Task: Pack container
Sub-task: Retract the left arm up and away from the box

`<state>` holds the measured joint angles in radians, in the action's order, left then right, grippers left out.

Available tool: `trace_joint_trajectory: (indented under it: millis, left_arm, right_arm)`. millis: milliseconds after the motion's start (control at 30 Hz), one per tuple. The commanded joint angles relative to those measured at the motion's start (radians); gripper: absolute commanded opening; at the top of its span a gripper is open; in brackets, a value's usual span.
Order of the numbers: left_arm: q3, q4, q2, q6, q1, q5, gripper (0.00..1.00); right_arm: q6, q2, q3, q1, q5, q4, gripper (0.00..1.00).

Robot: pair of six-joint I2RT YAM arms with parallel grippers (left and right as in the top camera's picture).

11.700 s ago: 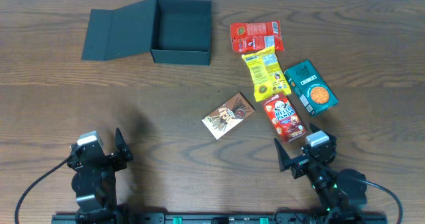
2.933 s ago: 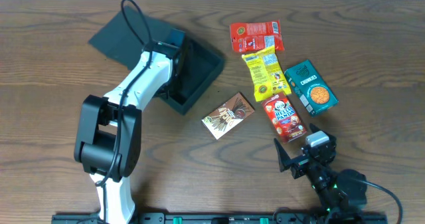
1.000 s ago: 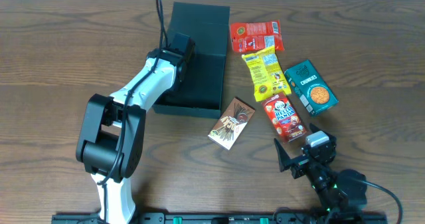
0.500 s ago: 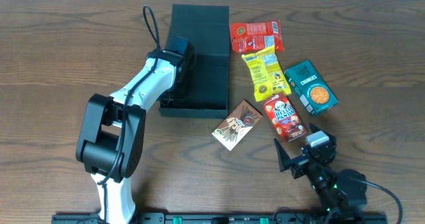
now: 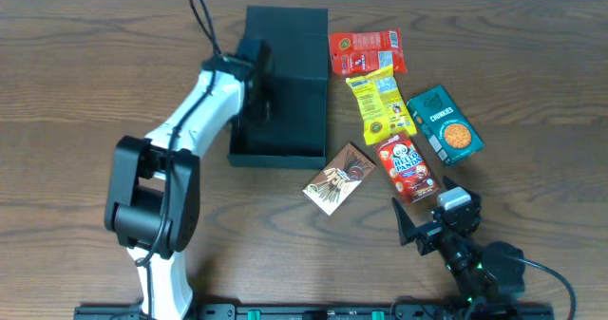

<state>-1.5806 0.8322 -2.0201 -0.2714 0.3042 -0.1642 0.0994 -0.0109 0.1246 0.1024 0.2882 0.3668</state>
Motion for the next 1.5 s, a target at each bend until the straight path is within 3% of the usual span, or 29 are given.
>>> trace_joint_trajectory:
  millis: [0, 233, 567, 833, 967, 1067, 1167, 1267, 1467]
  left_arm:
    - [-0.124, 0.005, 0.037, 0.043, -0.021, 0.007, 0.96]
    - [-0.257, -0.018, 0.04, 0.048, -0.067, 0.036, 0.95]
    - [-0.261, -0.202, 0.04, 0.069, -0.242, 0.139, 0.95]
    - [-0.261, -0.216, 0.04, 0.069, -0.329, 0.14, 0.95]
    - [-0.261, -0.207, 0.04, 0.069, -0.338, 0.14, 0.95]
    - [-0.261, -0.204, 0.04, 0.069, -0.338, 0.14, 0.95]
    - [-0.261, -0.204, 0.04, 0.069, -0.338, 0.14, 0.96]
    - [-0.261, -0.204, 0.04, 0.069, -0.337, 0.14, 0.95]
    - [-0.261, -0.203, 0.04, 0.069, -0.337, 0.176, 0.95]
  right_arm:
    - [0.014, 0.006, -0.014, 0.019, 0.004, 0.003, 0.99]
    - [0.014, 0.006, -0.014, 0.019, 0.004, 0.003, 0.99]
    - [0.014, 0.006, -0.014, 0.019, 0.004, 0.003, 0.99]
    - [0.014, 0.006, -0.014, 0.019, 0.004, 0.002, 0.99]
    - [-0.002, 0.006, -0.014, 0.019, 0.019, -0.147, 0.99]
    - [-0.079, 0.006, -0.014, 0.019, 0.027, -0.359, 0.99]
    - [-0.319, 0.006, -0.014, 0.019, 0.025, -0.567, 0.99]
    - [-0.534, 0.006, -0.014, 0.018, 0.002, -0.634, 0.99]
    - [-0.625, 0.006, -0.014, 0.015, -0.241, -0.636, 0.99]
